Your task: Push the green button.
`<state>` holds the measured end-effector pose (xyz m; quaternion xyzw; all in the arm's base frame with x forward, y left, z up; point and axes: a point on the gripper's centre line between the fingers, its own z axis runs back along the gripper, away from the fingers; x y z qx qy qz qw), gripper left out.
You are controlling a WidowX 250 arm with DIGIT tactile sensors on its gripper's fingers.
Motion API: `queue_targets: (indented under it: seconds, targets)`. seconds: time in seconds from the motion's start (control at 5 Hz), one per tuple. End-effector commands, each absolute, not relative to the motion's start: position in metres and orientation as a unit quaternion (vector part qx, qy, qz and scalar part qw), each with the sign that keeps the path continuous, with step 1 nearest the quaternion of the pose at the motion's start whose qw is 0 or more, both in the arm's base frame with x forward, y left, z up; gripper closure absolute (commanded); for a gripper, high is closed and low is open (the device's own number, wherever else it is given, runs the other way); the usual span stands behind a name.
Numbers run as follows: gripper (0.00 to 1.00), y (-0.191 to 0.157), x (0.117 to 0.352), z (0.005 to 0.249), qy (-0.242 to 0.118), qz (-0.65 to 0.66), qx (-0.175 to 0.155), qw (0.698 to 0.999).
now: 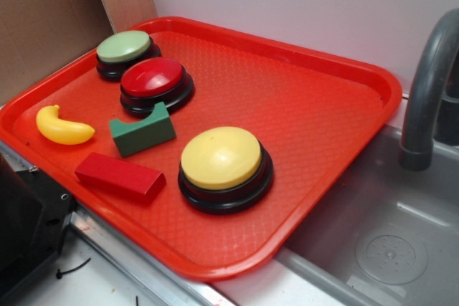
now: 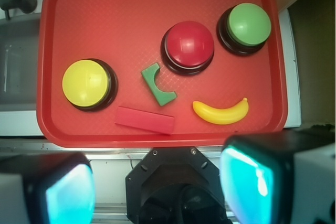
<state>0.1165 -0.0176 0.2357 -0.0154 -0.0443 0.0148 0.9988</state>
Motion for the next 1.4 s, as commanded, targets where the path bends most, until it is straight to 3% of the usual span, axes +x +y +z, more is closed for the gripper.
queue_targets:
  seconds: [0.0, 0.2, 0.6, 0.8, 1.0, 1.2]
  targets:
    - [0.00, -0.018, 0.116, 0.236, -0.044, 0.015, -0.015, 0.999]
    - [0.00, 0.030, 0.166, 0.210, -0.016, 0.088, 0.000, 0.996]
    - [0.00, 0.095, 0.257, 0.143, -0.069, 0.188, 0.018, 0.980]
    - [0.00, 0.116, 0.273, 0.101, -0.070, 0.193, 0.024, 0.978]
    - [0.00, 0.131, 0.287, 0.079, -0.061, 0.166, 0.022, 0.984]
    - [0.00, 0.141, 0.283, 0.065, -0.050, 0.156, 0.027, 0.986]
